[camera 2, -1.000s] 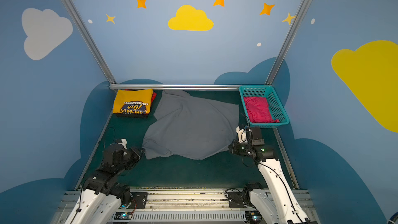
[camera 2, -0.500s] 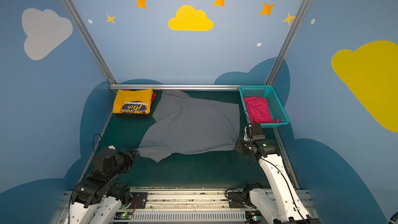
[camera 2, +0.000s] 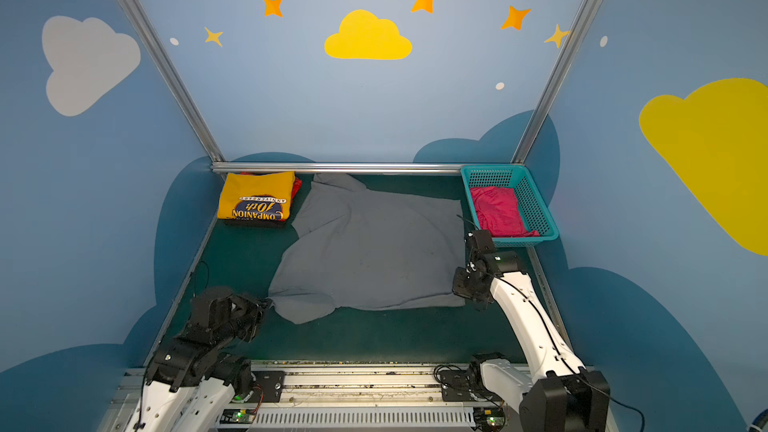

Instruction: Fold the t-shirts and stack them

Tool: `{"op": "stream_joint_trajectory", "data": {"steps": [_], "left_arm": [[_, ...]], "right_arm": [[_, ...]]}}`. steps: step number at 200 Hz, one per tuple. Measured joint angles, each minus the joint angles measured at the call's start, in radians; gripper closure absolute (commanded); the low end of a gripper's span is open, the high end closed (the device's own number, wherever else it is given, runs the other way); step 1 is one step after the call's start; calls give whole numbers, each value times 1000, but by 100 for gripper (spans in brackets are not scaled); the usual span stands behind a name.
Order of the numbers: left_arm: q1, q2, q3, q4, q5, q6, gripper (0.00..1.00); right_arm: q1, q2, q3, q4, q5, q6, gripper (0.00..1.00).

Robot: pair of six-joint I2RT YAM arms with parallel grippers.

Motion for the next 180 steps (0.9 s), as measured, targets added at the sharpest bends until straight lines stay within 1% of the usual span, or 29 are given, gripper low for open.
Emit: {"op": "stream_joint_trajectory", "data": {"steps": [11, 30, 37, 56, 77, 93, 97, 102, 106, 117, 136, 164, 180], "left_arm": [[0, -15, -4, -5, 2, -3, 95], [0, -22, -18, -6, 10, -9, 95], [-1, -22, -23, -7, 14, -12, 95], [-1, -22, -29, -12, 19, -18, 95], [-1, -21, -29, -13, 21, -19, 95], [-1, -19, -29, -13, 21, -19, 95], [-1, -18, -29, -14, 22, -19, 95], [-1, -18, -29, -14, 21, -19, 95], [-1, -18, -29, -16, 21, -19, 95], [-1, -18, -29, -21, 21, -19, 95], [-1, -18, -29, -29, 18, -18, 95], [-2, -12, -29, -29, 11, -19, 95], [-3, 5, -29, -26, -2, -20, 95]], "right_arm": [[10, -5, 16, -16, 18, 5, 71], [29, -24, 49, -50, 48, 9, 70], [36, -32, 58, -55, 52, 10, 71], [83, -63, 77, -47, 37, 22, 79], [196, -81, 79, 16, -25, 56, 82], [329, -58, 79, 123, -85, 90, 82], [377, -37, 79, 159, -103, 98, 82], [405, -24, 80, 186, -117, 108, 82], [449, 6, 84, 220, -130, 114, 83], [529, 86, 105, 284, -161, 122, 83], [668, 314, 207, 403, -235, 127, 86], [805, 605, 378, 517, -341, 116, 86], [858, 719, 465, 533, -381, 109, 86]]}}
